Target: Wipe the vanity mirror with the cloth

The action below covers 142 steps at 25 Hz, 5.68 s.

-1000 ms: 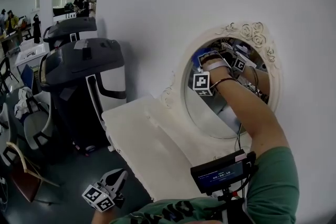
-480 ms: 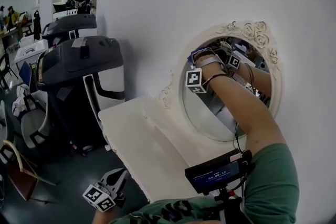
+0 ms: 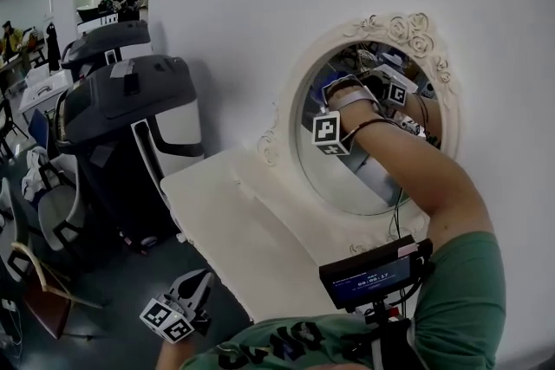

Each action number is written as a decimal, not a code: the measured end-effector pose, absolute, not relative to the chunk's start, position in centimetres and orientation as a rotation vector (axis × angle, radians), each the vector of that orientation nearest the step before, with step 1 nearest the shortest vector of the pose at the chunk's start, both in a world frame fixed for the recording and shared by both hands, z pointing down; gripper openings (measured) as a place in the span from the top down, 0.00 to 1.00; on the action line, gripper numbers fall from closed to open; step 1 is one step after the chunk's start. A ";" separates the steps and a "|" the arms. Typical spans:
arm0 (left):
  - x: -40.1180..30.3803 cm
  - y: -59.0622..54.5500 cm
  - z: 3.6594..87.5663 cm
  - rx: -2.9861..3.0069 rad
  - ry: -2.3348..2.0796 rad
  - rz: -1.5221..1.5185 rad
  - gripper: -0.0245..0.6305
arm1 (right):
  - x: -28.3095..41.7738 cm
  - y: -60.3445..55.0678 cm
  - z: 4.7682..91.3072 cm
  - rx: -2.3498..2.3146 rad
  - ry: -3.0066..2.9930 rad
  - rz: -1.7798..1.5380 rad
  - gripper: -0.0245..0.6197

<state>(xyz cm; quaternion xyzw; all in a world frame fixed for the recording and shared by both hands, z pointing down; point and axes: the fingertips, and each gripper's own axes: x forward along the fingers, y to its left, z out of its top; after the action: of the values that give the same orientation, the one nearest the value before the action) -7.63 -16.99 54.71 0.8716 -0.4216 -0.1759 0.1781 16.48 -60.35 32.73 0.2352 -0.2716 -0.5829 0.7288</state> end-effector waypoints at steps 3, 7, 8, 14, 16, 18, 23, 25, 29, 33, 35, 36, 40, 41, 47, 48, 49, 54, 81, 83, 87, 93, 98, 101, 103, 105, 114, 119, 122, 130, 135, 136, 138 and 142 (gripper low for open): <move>-7.3 -16.5 53.5 2.499 -1.166 -0.510 0.95 | 20.6 -56.0 33.5 0.483 -0.584 -1.224 0.85; -6.0 -15.5 51.5 2.552 -1.118 -0.518 0.95 | 26.4 -50.0 33.9 0.452 -0.575 -1.159 0.85; -5.6 -15.2 51.0 2.568 -1.105 -0.516 0.95 | 27.8 -48.5 34.0 0.452 -0.574 -1.138 0.85; -3.3 -11.7 49.6 2.613 -1.061 -0.517 0.95 | 35.5 -40.6 34.5 0.454 -0.553 -0.998 0.85; -3.1 -11.0 49.9 2.608 -1.058 -0.512 0.95 | 36.9 -39.3 34.7 0.461 -0.558 -0.959 0.85; -3.1 -10.7 50.0 2.612 -1.059 -0.506 0.95 | 37.2 -39.0 34.9 0.470 -0.563 -0.936 0.85; -3.0 -9.7 48.9 2.628 -1.077 -0.499 0.95 | 37.6 -38.8 34.8 0.466 -0.535 -0.896 0.85; -3.2 -9.5 48.8 2.626 -1.098 -0.489 0.95 | 37.2 -38.9 34.9 0.462 -0.560 -0.897 0.85; -2.3 -9.6 48.9 2.617 -1.151 -0.474 0.95 | 33.9 -40.3 35.2 0.473 -0.678 -0.965 0.85; -1.2 -9.0 48.7 2.585 -1.181 -0.498 0.95 | 28.5 -42.3 34.6 0.492 -0.755 -1.127 0.85; -1.2 -9.1 49.2 2.567 -1.189 -0.496 0.95 | 25.9 -44.0 34.7 0.504 -0.770 -1.198 0.85; -1.5 -9.5 49.8 2.558 -1.186 -0.493 0.95 | 24.6 -45.2 34.8 0.513 -0.777 -1.227 0.85; -4.3 -12.2 52.2 2.546 -1.132 -0.434 0.95 | 19.5 -50.7 35.4 0.556 -0.782 -1.303 0.85; -5.4 -12.8 52.6 2.543 -1.121 -0.420 0.95 | 18.2 -51.9 35.2 0.567 -0.778 -1.325 0.85; -12.6 -18.5 53.2 2.583 -1.082 -0.409 0.95 | 11.0 -61.3 32.7 0.633 -0.696 -1.391 0.85; -13.6 -18.9 53.5 2.577 -1.080 -0.413 0.95 | 10.5 -62.6 32.7 0.637 -0.679 -1.376 0.85; -14.6 -19.3 53.9 2.568 -1.083 -0.417 0.95 | 10.1 -63.9 32.9 0.635 -0.661 -1.358 0.85; -16.5 -20.9 55.7 2.502 -1.092 -0.457 0.95 | 10.5 -66.5 34.0 0.584 -0.558 -1.376 0.85; -1.3 -16.0 49.9 2.693 -0.844 -0.436 0.95 | 37.4 -39.1 40.2 0.423 -0.571 -0.810 0.85; -1.7 -15.7 50.0 2.685 -0.859 -0.432 0.95 | 38.0 -38.6 40.3 0.416 -0.567 -0.775 0.85; -2.9 -14.4 49.8 2.679 -0.894 -0.443 0.95 | 38.3 -37.5 40.1 0.394 -0.537 -0.736 0.85; -6.3 -14.4 50.8 2.634 -0.969 -0.458 0.95 | 30.0 -42.4 38.0 0.476 -0.754 -0.862 0.85; -10.9 -14.2 53.5 2.557 -1.098 -0.439 0.95 | 17.7 -53.0 35.7 0.525 -0.776 -1.208 0.85; -14.3 -14.2 55.7 2.481 -1.189 -0.440 0.95 | 13.1 -59.2 35.3 0.552 -0.726 -1.306 0.85; -16.6 -14.3 56.8 2.442 -1.241 -0.439 0.95 | 11.9 -62.5 34.9 0.571 -0.682 -1.321 0.85; -18.5 -14.3 57.5 2.409 -1.284 -0.439 0.95 | 11.4 -64.4 34.5 0.577 -0.646 -1.332 0.85; -19.0 -16.0 57.7 2.420 -1.249 -0.440 0.95 | 12.3 -64.8 35.9 0.545 -0.582 -1.261 0.85; -16.1 -16.3 55.4 2.497 -1.180 -0.450 0.95 | 18.2 -58.8 38.1 0.458 -0.570 -1.193 0.85; -13.5 -16.0 54.3 2.546 -1.108 -0.445 0.95 | 23.5 -53.3 39.7 0.423 -0.580 -1.124 0.85; -4.8 -13.6 51.4 2.649 -0.902 -0.468 0.95 | 36.5 -39.4 43.9 0.364 -0.605 -0.903 0.85; -2.3 -11.8 50.6 2.663 -0.846 -0.483 0.95 | 38.1 -36.9 43.7 0.423 -0.666 -0.770 0.85; -2.2 -11.5 50.5 2.665 -0.848 -0.488 0.95 | 38.2 -36.7 43.6 0.426 -0.661 -0.750 0.85; -2.5 -11.0 50.6 2.664 -0.863 -0.499 0.95 | 38.5 -36.4 43.8 0.421 -0.633 -0.713 0.85; -4.8 -10.2 51.1 2.639 -0.924 -0.510 0.95 | 38.6 -35.8 44.2 0.375 -0.596 -0.606 0.85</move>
<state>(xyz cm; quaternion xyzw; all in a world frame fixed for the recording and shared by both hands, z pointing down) -4.77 -10.18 51.13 0.9181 -0.3214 -0.1773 0.1491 38.60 -35.80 44.20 0.1808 -0.2873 -0.2922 0.8941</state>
